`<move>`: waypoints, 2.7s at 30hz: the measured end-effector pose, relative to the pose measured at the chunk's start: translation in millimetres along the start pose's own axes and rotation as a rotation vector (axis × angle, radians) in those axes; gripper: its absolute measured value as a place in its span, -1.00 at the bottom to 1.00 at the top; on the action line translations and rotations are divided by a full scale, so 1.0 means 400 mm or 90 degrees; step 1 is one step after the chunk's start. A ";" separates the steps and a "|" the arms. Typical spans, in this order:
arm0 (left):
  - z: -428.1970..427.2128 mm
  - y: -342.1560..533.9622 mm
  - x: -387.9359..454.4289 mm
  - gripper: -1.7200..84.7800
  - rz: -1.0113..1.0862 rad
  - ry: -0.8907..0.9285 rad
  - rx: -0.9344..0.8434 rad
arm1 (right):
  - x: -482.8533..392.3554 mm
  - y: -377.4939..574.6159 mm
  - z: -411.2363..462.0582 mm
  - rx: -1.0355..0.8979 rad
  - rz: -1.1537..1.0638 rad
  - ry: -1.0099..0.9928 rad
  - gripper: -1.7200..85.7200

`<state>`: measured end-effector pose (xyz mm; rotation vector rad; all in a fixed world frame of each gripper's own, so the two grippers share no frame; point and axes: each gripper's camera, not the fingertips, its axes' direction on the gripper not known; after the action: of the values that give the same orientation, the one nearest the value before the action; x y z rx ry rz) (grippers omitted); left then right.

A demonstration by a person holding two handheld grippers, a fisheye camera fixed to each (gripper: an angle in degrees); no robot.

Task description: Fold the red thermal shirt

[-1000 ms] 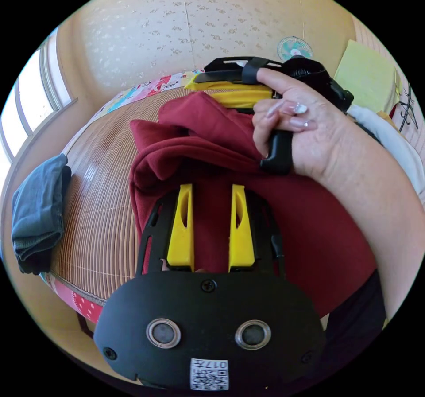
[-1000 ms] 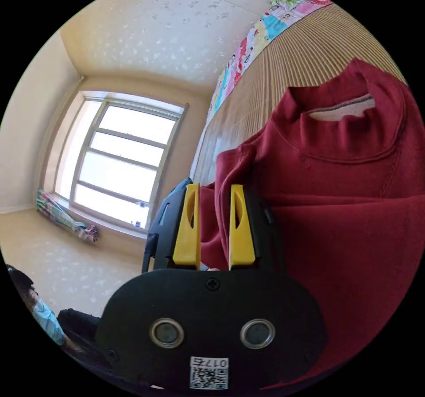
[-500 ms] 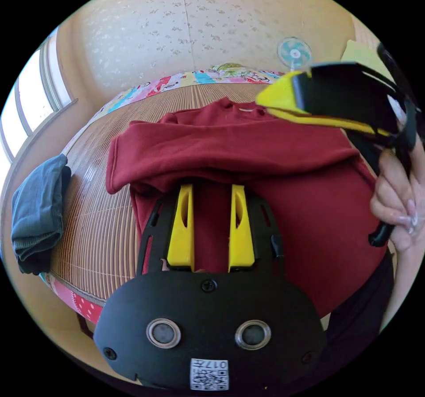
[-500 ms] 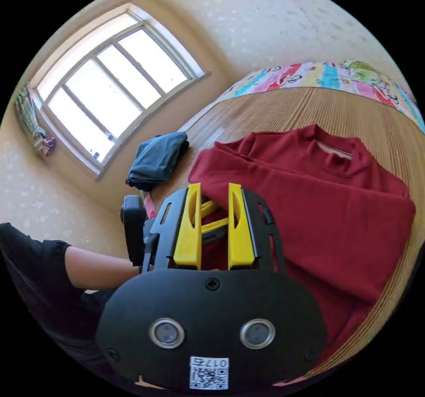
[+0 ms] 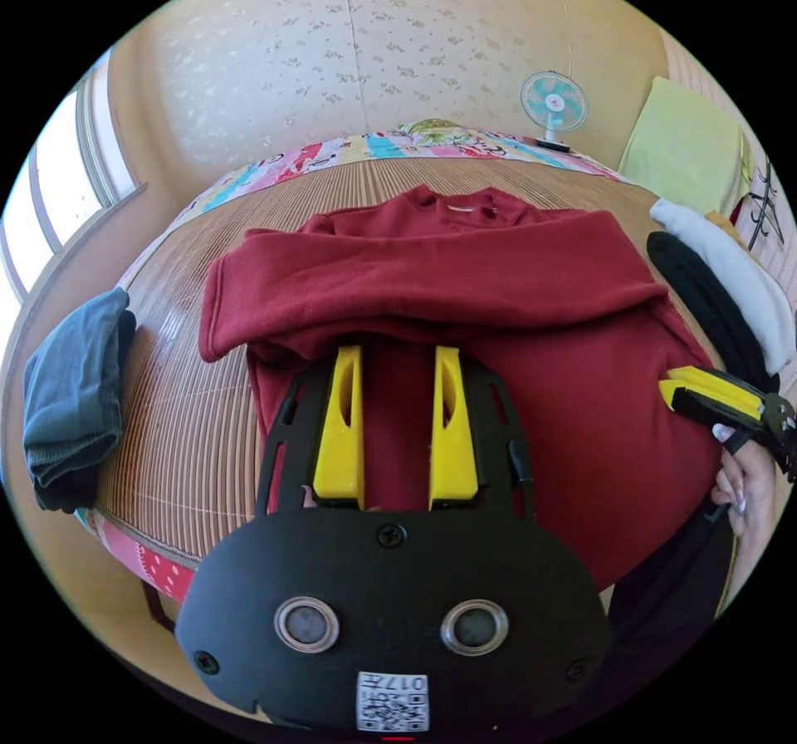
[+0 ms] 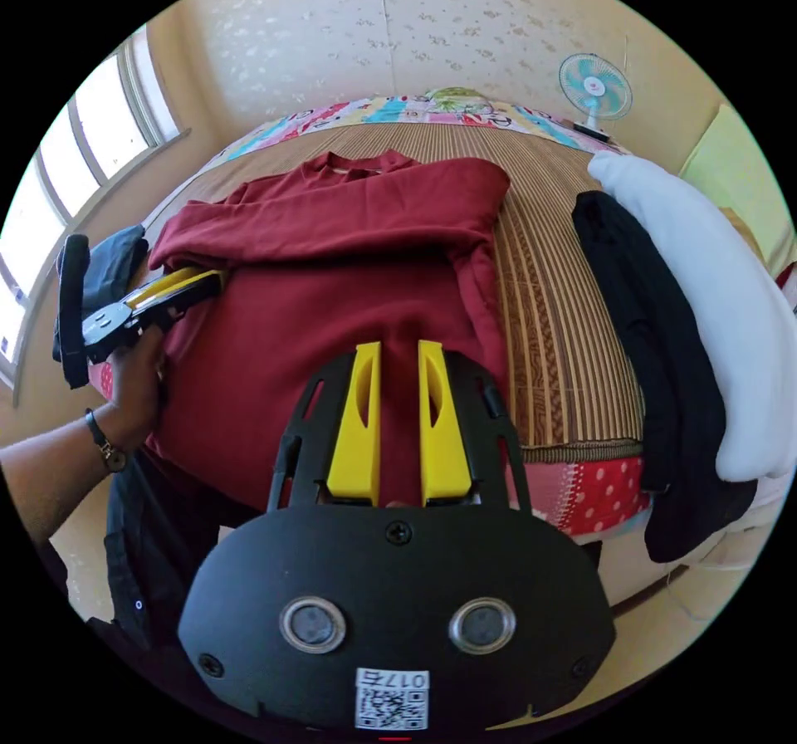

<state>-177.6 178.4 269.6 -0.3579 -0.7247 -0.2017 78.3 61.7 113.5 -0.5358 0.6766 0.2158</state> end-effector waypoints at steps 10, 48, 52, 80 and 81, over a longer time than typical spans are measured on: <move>-0.183 0.162 -0.029 -0.68 -0.149 0.029 0.009 | -0.002 -0.018 0.044 -0.049 -0.050 -0.040 -0.79; -0.488 -0.058 -0.191 -0.78 -0.065 0.138 0.043 | -0.072 -0.390 0.243 -0.041 -0.029 0.009 -0.88; -0.535 0.033 -0.211 -0.68 -0.126 0.167 0.010 | -0.078 -0.396 0.229 -0.039 -0.035 0.019 -0.88; -0.746 0.118 -0.368 -0.86 -0.312 0.558 0.106 | 0.227 0.267 -0.239 -0.047 0.193 -0.302 -0.92; -0.776 0.117 -0.379 -0.86 -0.306 0.590 0.121 | 0.233 0.280 -0.273 -0.005 0.188 -0.338 -0.92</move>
<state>-85.4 109.9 -59.7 0.1168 0.1063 -0.6925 50.7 99.5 -62.6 -0.3606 0.2320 0.6145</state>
